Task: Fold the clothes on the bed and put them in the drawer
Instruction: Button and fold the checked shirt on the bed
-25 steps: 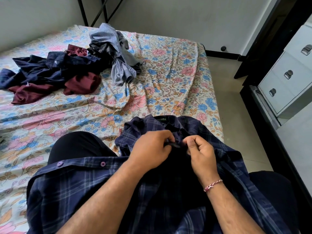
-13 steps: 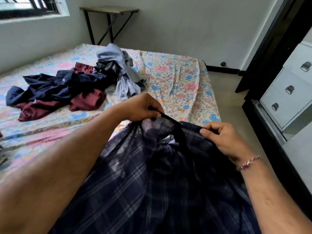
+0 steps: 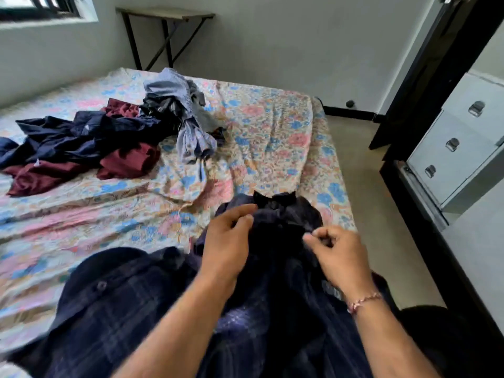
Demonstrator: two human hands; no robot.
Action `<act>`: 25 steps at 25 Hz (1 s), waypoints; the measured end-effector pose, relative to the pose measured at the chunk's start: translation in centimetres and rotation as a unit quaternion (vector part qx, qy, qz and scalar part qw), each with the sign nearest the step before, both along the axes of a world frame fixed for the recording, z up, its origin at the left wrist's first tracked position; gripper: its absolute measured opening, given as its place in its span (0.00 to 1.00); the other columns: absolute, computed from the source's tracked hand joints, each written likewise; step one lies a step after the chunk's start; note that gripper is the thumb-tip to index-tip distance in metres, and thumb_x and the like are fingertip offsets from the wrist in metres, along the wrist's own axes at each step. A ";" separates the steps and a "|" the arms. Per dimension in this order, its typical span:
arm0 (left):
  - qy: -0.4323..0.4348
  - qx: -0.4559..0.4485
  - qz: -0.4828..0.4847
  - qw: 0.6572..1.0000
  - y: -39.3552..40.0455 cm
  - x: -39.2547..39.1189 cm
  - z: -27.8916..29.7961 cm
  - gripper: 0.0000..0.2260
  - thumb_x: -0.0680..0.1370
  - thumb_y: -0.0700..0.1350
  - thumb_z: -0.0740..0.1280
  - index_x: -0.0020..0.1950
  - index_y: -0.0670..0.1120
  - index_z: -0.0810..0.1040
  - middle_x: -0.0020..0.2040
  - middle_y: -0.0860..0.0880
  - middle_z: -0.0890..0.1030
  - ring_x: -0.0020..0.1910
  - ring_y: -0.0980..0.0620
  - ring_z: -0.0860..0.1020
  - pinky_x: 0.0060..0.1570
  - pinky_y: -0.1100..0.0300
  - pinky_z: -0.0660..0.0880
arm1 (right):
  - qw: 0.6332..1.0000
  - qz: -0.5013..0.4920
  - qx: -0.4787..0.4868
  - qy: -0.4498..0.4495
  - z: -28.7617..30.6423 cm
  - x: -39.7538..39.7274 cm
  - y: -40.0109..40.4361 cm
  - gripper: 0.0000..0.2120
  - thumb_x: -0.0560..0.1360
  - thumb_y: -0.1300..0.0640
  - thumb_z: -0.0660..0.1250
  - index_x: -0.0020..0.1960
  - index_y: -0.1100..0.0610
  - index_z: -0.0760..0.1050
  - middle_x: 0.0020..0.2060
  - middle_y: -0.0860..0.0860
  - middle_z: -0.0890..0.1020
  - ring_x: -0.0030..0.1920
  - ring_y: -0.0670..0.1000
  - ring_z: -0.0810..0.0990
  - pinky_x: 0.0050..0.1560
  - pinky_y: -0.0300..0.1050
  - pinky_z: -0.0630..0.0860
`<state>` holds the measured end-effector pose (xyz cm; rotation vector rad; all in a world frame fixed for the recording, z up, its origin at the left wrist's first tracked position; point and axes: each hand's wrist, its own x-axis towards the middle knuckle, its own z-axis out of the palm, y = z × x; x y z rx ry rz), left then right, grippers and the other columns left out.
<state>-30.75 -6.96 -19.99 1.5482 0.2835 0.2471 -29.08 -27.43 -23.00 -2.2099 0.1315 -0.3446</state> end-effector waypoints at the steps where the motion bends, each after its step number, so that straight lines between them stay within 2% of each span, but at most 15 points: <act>1: 0.033 -0.056 0.023 0.998 -0.7 -1.8 -1.9 0.12 0.82 0.35 0.68 0.56 0.49 0.85 0.47 0.61 0.85 0.47 0.65 0.81 0.56 0.67 0.76 | 0.996 0.022 0.067 0.047 -1.7 -1.7 0.1 0.09 0.75 0.58 0.77 0.37 0.53 0.81 0.29 0.44 0.82 0.33 0.47 0.79 0.36 0.33 0.72; 3: 0.067 -0.113 0.019 0.991 -2.0 -4.3 -4.3 0.11 0.81 0.33 0.69 0.55 0.46 0.86 0.49 0.50 0.88 0.50 0.52 0.84 0.60 0.55 0.77 | 0.977 0.046 0.185 0.090 -3.5 -4.5 0.8 0.09 0.77 0.60 0.74 0.38 0.57 0.81 0.30 0.45 0.81 0.34 0.45 0.76 0.36 0.35 0.72; 4: 0.072 -0.127 -0.007 0.989 -2.6 -5.0 -4.6 0.11 0.80 0.32 0.69 0.53 0.46 0.87 0.49 0.47 0.88 0.49 0.49 0.84 0.57 0.54 0.78 | 0.969 0.053 0.224 0.088 -3.8 -5.4 1.1 0.09 0.78 0.59 0.74 0.39 0.58 0.81 0.31 0.46 0.81 0.35 0.45 0.75 0.38 0.39 0.72; 7: 0.052 -0.110 -0.052 0.991 -4.0 -5.4 -4.1 0.12 0.78 0.32 0.72 0.49 0.48 0.89 0.46 0.45 0.88 0.44 0.52 0.81 0.50 0.57 0.76 | 0.947 0.062 0.310 0.054 -3.8 -6.4 2.0 0.07 0.77 0.55 0.75 0.43 0.57 0.82 0.36 0.53 0.83 0.39 0.49 0.76 0.44 0.48 0.75; 9: 0.035 -0.087 -0.060 0.994 -4.9 -5.5 -3.8 0.10 0.78 0.34 0.72 0.49 0.48 0.89 0.45 0.47 0.88 0.44 0.52 0.82 0.52 0.56 0.78 | 0.924 0.060 0.375 0.043 -3.6 -6.3 2.5 0.02 0.76 0.60 0.75 0.45 0.54 0.84 0.42 0.57 0.86 0.43 0.51 0.81 0.49 0.48 0.79; 10: 0.033 -0.081 -0.058 0.995 -5.2 -5.7 -3.8 0.09 0.79 0.34 0.72 0.50 0.47 0.89 0.45 0.48 0.88 0.46 0.51 0.84 0.54 0.56 0.79 | 0.916 0.061 0.395 0.042 -3.5 -6.4 2.7 0.05 0.75 0.63 0.75 0.46 0.54 0.84 0.43 0.57 0.86 0.44 0.52 0.83 0.50 0.46 0.80; 13: 0.030 -0.092 -0.046 0.994 -5.4 -6.1 -4.0 0.10 0.80 0.34 0.70 0.51 0.46 0.88 0.47 0.48 0.88 0.50 0.51 0.86 0.58 0.57 0.80 | 0.919 0.061 0.389 0.026 -3.2 -6.8 3.1 0.07 0.74 0.66 0.75 0.45 0.56 0.84 0.41 0.51 0.86 0.43 0.48 0.83 0.46 0.39 0.80; 14: 0.022 -0.100 -0.044 0.994 -5.3 -6.2 -3.9 0.10 0.80 0.34 0.70 0.52 0.46 0.88 0.47 0.48 0.88 0.49 0.51 0.86 0.57 0.58 0.80 | 0.920 0.059 0.386 0.019 -3.2 -6.9 3.1 0.06 0.74 0.66 0.76 0.45 0.56 0.84 0.41 0.51 0.86 0.43 0.48 0.83 0.47 0.39 0.80; 18: 0.008 -0.153 -0.032 0.988 -4.9 -6.2 -3.4 0.07 0.77 0.33 0.75 0.53 0.41 0.86 0.43 0.45 0.86 0.43 0.53 0.83 0.50 0.61 0.81 | 0.920 0.067 0.386 0.004 -3.2 -7.1 2.9 0.06 0.74 0.64 0.76 0.50 0.56 0.86 0.47 0.56 0.88 0.51 0.59 0.87 0.56 0.54 0.82; 21: 0.032 -0.143 -0.027 0.989 -5.1 -6.2 -3.7 0.03 0.76 0.36 0.77 0.46 0.42 0.86 0.42 0.43 0.87 0.42 0.51 0.83 0.48 0.57 0.81 | 0.920 0.064 0.386 -0.008 -2.9 -7.3 3.1 0.07 0.74 0.67 0.75 0.50 0.58 0.86 0.46 0.56 0.88 0.51 0.58 0.87 0.57 0.54 0.82; 25: 0.042 -0.128 -0.019 0.991 -5.1 -6.2 -3.5 0.04 0.77 0.39 0.77 0.43 0.44 0.86 0.38 0.47 0.85 0.37 0.55 0.80 0.42 0.60 0.78 | 0.917 0.042 0.397 -0.023 -2.8 -7.3 3.4 0.08 0.74 0.66 0.76 0.47 0.55 0.86 0.45 0.56 0.88 0.48 0.57 0.87 0.54 0.53 0.82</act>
